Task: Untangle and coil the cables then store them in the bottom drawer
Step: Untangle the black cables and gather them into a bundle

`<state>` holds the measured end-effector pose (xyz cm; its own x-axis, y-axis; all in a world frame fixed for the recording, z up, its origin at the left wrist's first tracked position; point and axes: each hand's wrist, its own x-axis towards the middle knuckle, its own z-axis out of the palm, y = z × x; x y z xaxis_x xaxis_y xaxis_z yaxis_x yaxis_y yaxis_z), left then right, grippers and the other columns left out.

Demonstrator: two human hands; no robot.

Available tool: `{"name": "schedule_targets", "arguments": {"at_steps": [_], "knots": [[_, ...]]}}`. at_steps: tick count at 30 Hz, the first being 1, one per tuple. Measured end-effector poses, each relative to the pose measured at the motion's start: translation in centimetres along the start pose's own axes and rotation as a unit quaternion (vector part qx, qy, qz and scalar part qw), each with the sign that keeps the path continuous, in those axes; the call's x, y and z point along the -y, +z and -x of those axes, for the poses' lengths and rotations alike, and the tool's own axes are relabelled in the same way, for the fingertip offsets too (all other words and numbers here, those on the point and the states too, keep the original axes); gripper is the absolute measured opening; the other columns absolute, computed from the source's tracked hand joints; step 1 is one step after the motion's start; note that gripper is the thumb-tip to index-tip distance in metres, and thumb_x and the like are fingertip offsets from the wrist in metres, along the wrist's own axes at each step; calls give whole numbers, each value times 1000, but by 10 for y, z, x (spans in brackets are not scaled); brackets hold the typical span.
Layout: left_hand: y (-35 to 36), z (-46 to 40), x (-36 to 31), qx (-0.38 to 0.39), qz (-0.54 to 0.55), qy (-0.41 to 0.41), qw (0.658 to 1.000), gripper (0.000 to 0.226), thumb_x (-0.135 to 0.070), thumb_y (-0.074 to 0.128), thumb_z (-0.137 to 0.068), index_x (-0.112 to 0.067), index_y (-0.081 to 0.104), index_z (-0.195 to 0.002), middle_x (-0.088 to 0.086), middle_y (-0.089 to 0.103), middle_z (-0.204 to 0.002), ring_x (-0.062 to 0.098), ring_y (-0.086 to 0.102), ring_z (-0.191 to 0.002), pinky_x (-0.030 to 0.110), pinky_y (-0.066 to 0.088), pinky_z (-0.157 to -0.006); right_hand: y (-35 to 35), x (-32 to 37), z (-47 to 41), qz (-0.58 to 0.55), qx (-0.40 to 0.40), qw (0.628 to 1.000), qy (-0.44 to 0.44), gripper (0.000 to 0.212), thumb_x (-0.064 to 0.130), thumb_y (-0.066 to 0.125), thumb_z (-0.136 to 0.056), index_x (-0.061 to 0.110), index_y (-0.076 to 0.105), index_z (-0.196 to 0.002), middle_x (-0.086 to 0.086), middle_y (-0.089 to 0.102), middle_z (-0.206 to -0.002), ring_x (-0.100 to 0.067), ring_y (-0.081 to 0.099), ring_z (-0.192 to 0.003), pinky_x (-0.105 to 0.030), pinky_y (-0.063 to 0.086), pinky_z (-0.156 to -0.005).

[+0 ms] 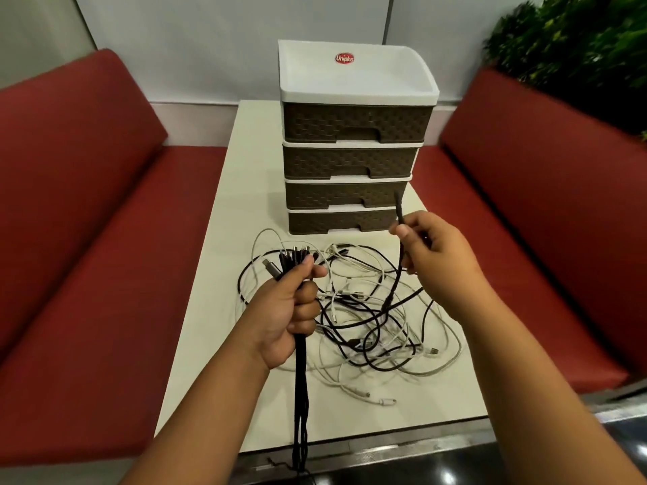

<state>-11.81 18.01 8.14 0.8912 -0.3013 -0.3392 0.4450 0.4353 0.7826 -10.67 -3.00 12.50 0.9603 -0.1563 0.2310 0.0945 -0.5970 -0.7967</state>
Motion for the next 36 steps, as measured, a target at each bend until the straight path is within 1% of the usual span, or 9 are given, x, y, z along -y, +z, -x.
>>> {"name": "schedule_targets", "arguments": {"at_steps": [4,10,18,20,22,25,27,31,36], "knots": [[13,5,8,-13,-10,3,1000,24,-42,59,-84,-18,58,-84,-11,20,-50,1,15,-37,14,11,-34,-3,-1,9,-229,-50,972,1,21,13,42,-103,19,57,-89,5,63,-61,-14,66,-68,-37,57,-70],[43,12,33,-60,-5,3,998,39,-50,56,-90,-13,66,-93,-9,16,-54,2,13,-41,16,8,-37,-6,2,45,-579,-4,813,53,22,13,32,-105,11,51,-94,1,61,-64,-17,67,-74,-31,57,-74],[69,15,54,-179,97,128,971,28,-40,57,-95,-13,68,-93,-8,26,-54,1,18,-38,15,13,-34,-8,-25,99,-615,174,732,235,20,12,37,-102,4,54,-94,-11,53,-69,-27,66,-72,-35,60,-70],[75,21,61,-198,83,148,965,25,-36,58,-95,-15,66,-84,-8,27,-53,1,17,-37,15,13,-34,-13,-40,108,-539,233,753,297,22,12,39,-102,-1,56,-98,-14,57,-72,-28,65,-66,-35,59,-63],[81,30,68,-191,46,165,967,23,-34,57,-96,-15,63,-83,-11,25,-48,1,17,-37,16,12,-36,-21,-55,112,-380,276,823,321,29,20,43,-103,-4,59,-100,-15,59,-72,-28,63,-57,-33,55,-53],[91,45,79,-172,-21,185,967,24,-35,56,-95,-14,61,-85,-10,24,-48,3,17,-40,17,12,-39,-40,-67,108,-96,282,931,208,41,38,48,-100,3,64,-86,-11,60,-61,-23,59,-44,-27,48,-43],[97,53,86,-160,-50,189,968,26,-38,58,-92,-13,62,-87,-9,25,-50,5,18,-42,19,13,-40,-52,-67,99,25,212,972,100,44,43,49,-98,8,64,-76,-4,59,-57,-19,58,-45,-25,44,-45],[113,68,97,-136,-89,205,965,27,-42,60,-85,-15,64,-82,-8,25,-50,7,17,-43,22,11,-44,-61,-52,91,18,101,993,-52,30,41,54,-95,21,61,-75,6,53,-59,-8,49,-56,-27,35,-52],[125,79,98,-128,-75,216,965,27,-43,63,-80,-16,62,-80,-7,23,-50,6,17,-41,18,12,-41,-54,-37,109,-187,259,945,-68,44,41,43,-101,4,63,-88,-3,57,-69,-12,53,-65,-30,44,-66]]}}
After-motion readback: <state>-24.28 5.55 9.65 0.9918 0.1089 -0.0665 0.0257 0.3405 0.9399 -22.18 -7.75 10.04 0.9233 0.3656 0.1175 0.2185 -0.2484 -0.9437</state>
